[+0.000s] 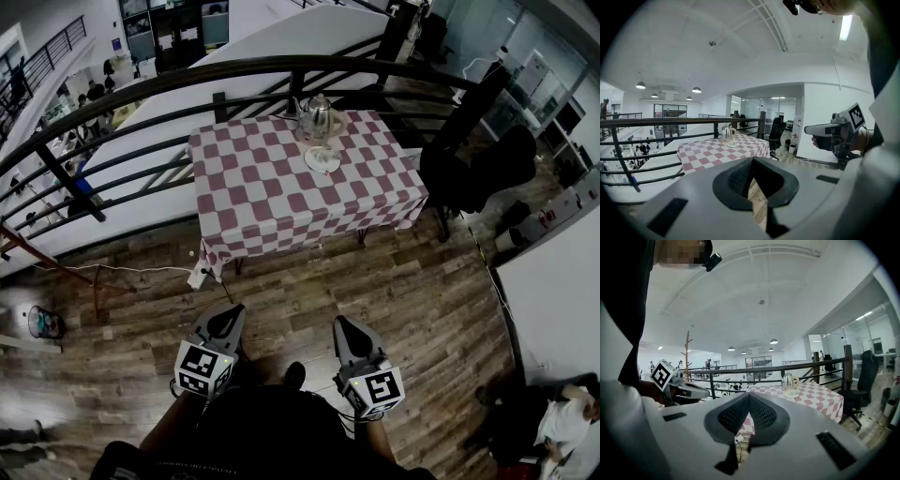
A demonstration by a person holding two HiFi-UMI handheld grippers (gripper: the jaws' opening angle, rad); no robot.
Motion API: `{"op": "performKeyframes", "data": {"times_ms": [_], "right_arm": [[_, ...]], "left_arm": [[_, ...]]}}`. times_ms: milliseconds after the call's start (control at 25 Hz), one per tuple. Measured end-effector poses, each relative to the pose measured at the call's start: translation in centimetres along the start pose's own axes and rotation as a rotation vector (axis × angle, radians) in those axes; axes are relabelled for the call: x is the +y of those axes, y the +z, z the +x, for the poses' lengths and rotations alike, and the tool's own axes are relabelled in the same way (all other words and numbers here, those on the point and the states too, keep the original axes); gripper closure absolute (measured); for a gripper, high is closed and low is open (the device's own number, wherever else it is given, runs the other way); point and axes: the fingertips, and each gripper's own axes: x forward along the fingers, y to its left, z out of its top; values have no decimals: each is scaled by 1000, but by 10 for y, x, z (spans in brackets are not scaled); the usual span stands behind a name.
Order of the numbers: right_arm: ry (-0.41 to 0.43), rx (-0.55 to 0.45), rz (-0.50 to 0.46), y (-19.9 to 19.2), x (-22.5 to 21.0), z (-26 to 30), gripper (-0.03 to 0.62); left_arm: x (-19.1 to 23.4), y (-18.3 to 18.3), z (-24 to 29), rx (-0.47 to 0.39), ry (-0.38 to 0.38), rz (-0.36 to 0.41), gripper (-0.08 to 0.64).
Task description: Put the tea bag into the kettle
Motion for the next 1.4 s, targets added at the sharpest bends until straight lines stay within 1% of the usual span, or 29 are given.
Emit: {"op": "performKeyframes", "data": {"times_ms": [280, 440, 560, 640, 760, 920, 1080, 1280, 1400], "right_arm": [[-8, -14, 7, -2, -17, -12, 575], [0, -27, 11, -3, -35, -28, 575], [24, -42, 23, -6, -49, -43, 574], [37, -39, 6, -9, -58, -54, 574], [37, -28, -17, -16, -75, -71, 574], [4, -20, -2, -31, -106, -89, 574], [-29, -53, 23, -26, -124, -102, 574], [-56, -80, 56, -28, -142, -106, 574], [-65, -94, 51, -28, -153, -103, 574]], "left_arm": [[-10, 1, 12, 3, 16, 20, 557], [-31, 6, 23, -6, 20, 24, 557], [-52, 9, 32, -12, 26, 25, 557], [-63, 8, 37, -8, 38, 31, 557], [-76, 11, 45, -23, 65, 41, 557], [-85, 12, 53, -27, 95, 37, 557], [-91, 18, 62, -21, 104, 47, 557], [-95, 25, 79, -18, 96, 69, 557], [-98, 28, 93, -22, 78, 76, 557]]}}
